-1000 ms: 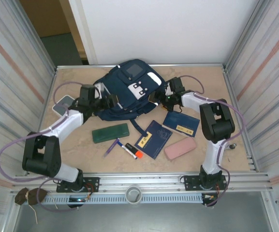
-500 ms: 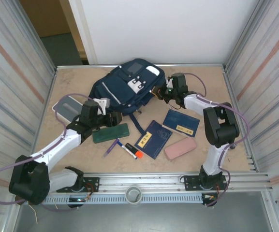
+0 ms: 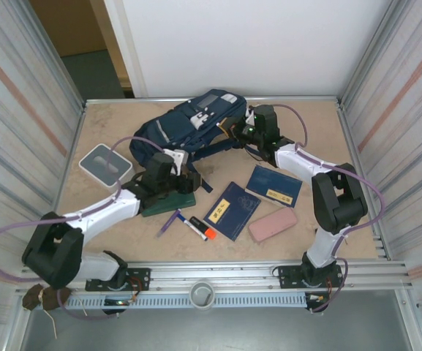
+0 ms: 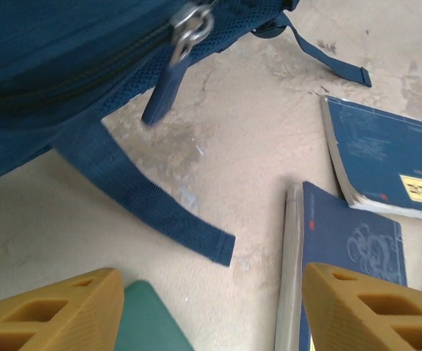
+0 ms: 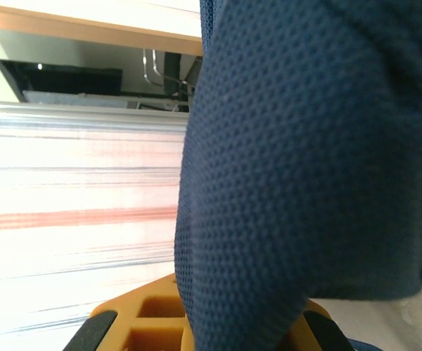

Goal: Pack the student bag

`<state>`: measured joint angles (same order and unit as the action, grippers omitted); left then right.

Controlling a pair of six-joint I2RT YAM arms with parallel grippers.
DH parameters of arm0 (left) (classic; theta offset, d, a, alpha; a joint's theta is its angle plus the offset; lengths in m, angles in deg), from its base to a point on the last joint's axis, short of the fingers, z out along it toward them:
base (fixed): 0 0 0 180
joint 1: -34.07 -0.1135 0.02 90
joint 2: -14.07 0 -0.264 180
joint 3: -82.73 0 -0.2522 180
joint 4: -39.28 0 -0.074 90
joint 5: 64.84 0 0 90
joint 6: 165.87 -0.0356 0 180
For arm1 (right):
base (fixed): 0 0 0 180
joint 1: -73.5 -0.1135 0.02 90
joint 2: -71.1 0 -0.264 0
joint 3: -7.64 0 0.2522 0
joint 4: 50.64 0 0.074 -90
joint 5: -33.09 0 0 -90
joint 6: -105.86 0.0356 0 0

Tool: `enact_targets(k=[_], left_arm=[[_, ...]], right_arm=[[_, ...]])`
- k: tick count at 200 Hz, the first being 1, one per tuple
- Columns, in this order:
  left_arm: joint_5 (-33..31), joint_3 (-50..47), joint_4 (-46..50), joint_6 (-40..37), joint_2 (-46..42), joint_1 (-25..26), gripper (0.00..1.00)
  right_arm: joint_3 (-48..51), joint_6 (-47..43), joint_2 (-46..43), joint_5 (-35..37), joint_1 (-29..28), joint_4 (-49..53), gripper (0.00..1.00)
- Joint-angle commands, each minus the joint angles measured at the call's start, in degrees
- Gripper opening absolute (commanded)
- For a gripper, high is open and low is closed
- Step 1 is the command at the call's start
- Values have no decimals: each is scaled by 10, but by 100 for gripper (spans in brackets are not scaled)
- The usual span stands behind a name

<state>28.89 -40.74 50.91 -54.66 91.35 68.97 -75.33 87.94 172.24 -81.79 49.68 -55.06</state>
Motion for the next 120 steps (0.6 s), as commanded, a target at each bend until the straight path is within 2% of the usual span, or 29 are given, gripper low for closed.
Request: enact_targets(k=[1, 40, 120], left_arm=[[-100, 41, -17, 9, 34, 9, 65], [-155, 90, -32, 3, 95, 14, 52], [-169, 169, -51, -11, 162, 9, 26]], right_arm=[[-22, 17, -22, 9, -7, -58, 0], [-24, 15, -17, 8, -12, -55, 0], [-3, -3, -15, 8, -7, -41, 0]])
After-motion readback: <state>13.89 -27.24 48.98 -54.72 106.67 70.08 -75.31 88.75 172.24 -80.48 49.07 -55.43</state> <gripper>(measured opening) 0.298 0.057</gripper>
